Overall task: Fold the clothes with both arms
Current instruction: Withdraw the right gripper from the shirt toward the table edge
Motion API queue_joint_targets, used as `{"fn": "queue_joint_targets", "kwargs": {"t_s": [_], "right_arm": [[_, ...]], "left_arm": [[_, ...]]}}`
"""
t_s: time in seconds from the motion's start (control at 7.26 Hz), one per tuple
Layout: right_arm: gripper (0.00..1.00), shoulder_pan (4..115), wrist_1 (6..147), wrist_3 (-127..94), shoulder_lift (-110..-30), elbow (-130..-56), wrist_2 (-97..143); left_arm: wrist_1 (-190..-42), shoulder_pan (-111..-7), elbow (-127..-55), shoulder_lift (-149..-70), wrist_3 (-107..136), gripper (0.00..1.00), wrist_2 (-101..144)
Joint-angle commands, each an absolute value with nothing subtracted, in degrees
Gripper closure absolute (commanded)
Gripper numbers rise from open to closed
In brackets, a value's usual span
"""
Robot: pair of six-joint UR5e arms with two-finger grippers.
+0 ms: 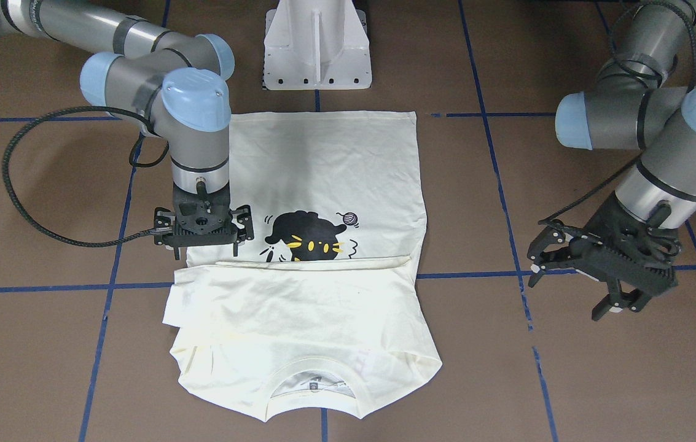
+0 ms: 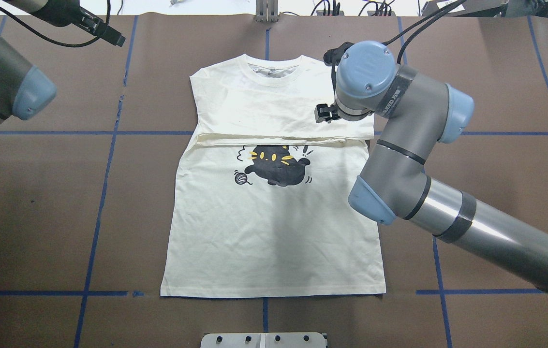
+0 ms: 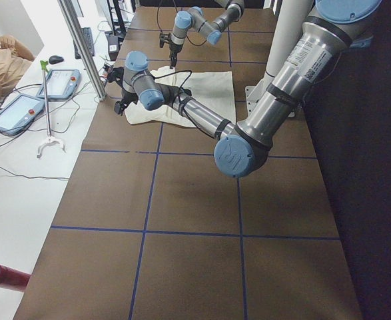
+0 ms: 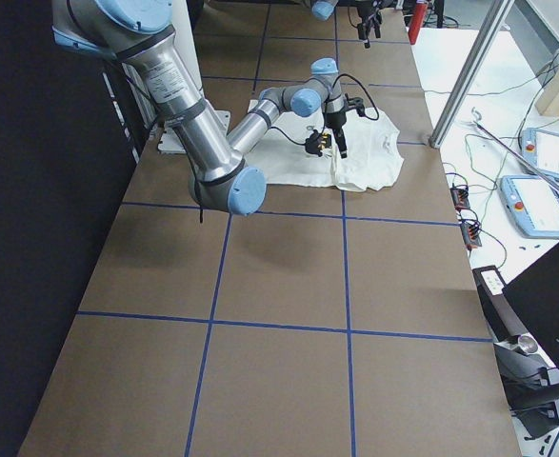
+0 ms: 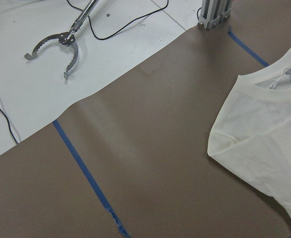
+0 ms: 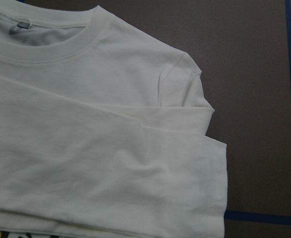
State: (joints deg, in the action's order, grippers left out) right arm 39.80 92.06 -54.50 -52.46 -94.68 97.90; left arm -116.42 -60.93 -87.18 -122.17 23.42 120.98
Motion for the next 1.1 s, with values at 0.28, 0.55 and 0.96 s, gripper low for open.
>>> {"fn": "queue_joint_targets", "kwargs": {"t_s": [0.28,0.55,0.96], "right_arm": [[0.00,36.50,71.77,-79.10,-68.51,-107.47,103.54],[0.04,25.82,67.77,-92.49,-77.21,-114.31,91.66],[0.21,14.89,68.47,-105.20,-84.25,-119.07,84.15]], "left_arm": [[-116.19,-46.90,-105.42,-110.95,51.35,0.00,112.11],[-116.19,-36.97,-110.89,-107.85,70.37,0.26,106.11],[-116.10,-22.54,-113.02,-102.50,81.88,0.29,95.64]]}}
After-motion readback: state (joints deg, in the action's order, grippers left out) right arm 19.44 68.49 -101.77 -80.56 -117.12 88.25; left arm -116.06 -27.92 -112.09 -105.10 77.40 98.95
